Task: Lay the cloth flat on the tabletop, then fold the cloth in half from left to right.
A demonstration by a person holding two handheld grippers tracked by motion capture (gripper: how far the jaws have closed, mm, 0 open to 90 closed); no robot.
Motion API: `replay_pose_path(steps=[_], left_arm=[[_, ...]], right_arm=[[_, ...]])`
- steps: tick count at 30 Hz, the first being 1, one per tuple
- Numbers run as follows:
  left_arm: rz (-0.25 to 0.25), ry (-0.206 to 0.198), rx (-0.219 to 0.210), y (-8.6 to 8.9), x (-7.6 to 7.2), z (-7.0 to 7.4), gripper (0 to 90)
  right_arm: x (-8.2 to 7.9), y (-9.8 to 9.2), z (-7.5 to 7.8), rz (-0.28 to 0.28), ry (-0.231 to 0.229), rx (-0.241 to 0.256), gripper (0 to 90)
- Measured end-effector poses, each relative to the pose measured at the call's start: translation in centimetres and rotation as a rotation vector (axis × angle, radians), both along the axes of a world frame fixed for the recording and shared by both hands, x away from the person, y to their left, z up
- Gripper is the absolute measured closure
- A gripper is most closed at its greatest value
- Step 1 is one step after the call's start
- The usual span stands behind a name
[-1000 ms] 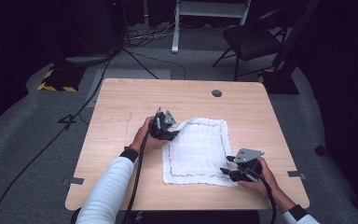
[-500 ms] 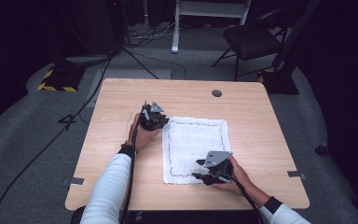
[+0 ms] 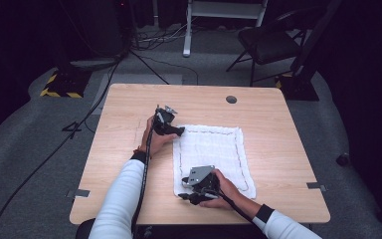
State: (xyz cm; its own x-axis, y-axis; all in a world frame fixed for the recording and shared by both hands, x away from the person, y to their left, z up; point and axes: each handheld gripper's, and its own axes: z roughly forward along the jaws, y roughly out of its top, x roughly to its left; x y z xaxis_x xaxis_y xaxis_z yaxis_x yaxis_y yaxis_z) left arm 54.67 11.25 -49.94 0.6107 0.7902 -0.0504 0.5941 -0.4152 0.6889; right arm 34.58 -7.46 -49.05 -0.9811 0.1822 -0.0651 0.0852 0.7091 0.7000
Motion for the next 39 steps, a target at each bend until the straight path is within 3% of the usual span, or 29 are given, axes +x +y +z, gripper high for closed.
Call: replay_pose_path(steps=[3, 8, 10, 13, 17, 20, 23, 39], left_arm=[[-0.018, -0.008, -0.006, 0.1, 0.0, 0.0, 29.2], [-0.099, -0.013, -0.03, 0.2, -0.7, 0.1, 60.0], [-0.113, -0.002, -0.047, 0.7, -0.8, 0.1, 71.0], [-0.112, 0.011, -0.063, 1.3, -0.9, 0.1, 79.3], [-0.109, 0.024, -0.069, 1.8, -1.0, 0.2, 82.2], [-0.107, 0.021, -0.068, 2.1, -1.5, 0.2, 83.6], [-0.105, 0.019, -0.05, 2.3, -2.0, 0.4, 84.4], [-0.094, -0.015, -0.067, 3.8, -3.1, 1.9, 85.1]], right_arm=[[0.1, 0.2, -0.4, -0.003, 0.011, -0.006, 45.3], [0.2, 0.7, -0.4, -0.011, 0.016, -0.008, 50.0], [0.3, 0.8, -0.2, -0.027, 0.017, -0.014, 56.3], [0.5, 0.9, -0.2, -0.072, 0.009, -0.019, 71.4], [0.2, 1.4, 0.0, -0.082, -0.035, -0.05, 81.6], [0.2, 1.5, 0.1, -0.088, -0.029, -0.052, 84.4], [0.1, 1.4, 0.3, -0.067, -0.023, -0.049, 85.2], [-0.6, 1.3, 2.0, -0.043, -0.072, 0.015, 85.6]])
